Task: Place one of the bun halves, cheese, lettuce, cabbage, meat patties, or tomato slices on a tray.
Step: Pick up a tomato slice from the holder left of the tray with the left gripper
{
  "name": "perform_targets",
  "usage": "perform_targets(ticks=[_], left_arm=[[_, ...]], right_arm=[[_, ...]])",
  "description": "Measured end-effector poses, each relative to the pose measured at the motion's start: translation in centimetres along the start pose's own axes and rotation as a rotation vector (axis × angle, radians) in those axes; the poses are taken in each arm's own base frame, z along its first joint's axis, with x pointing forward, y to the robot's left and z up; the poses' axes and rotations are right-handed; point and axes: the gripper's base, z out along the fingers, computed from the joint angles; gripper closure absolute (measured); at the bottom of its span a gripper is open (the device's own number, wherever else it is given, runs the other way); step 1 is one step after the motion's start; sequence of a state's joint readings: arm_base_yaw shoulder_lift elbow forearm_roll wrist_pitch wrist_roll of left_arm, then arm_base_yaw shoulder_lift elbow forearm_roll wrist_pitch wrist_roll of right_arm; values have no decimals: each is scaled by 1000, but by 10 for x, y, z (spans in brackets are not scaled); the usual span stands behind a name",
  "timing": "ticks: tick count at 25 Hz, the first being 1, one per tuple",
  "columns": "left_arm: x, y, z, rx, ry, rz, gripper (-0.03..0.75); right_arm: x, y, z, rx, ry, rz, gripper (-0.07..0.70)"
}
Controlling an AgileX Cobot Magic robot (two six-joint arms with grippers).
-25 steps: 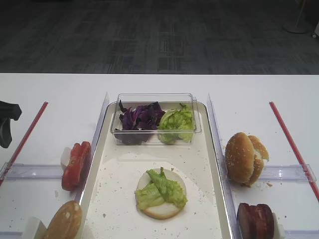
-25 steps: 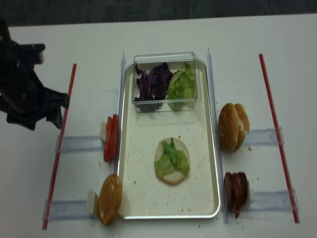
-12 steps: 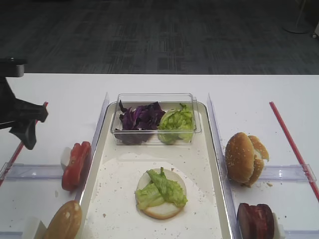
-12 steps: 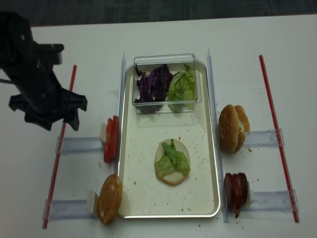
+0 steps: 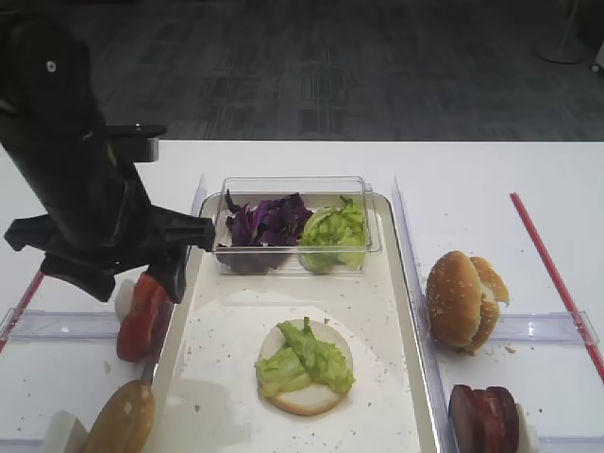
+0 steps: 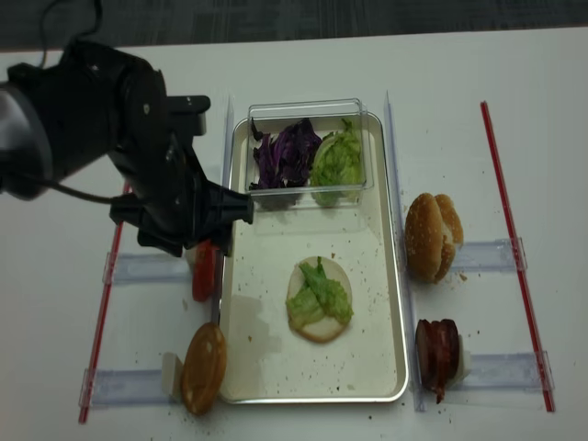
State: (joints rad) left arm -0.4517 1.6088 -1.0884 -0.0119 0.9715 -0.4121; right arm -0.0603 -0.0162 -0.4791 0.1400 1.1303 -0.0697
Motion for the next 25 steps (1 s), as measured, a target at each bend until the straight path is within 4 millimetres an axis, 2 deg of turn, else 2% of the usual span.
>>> perform_targets(ticks=[4,11,19,25], left_arm=[[4,-13,0,19,-17,-18,244],[3,-15,2,16,-32,-40,244],[-5,-17,27,-19,-14,-31,244],[-11,-12,38,-31,-15,-35,244]], right_arm=[[0,0,0,0,0,0,455],[0,0,0,0,0,0,455],[0,0,0,0,0,0,456],[0,0,0,0,0,-2,456]])
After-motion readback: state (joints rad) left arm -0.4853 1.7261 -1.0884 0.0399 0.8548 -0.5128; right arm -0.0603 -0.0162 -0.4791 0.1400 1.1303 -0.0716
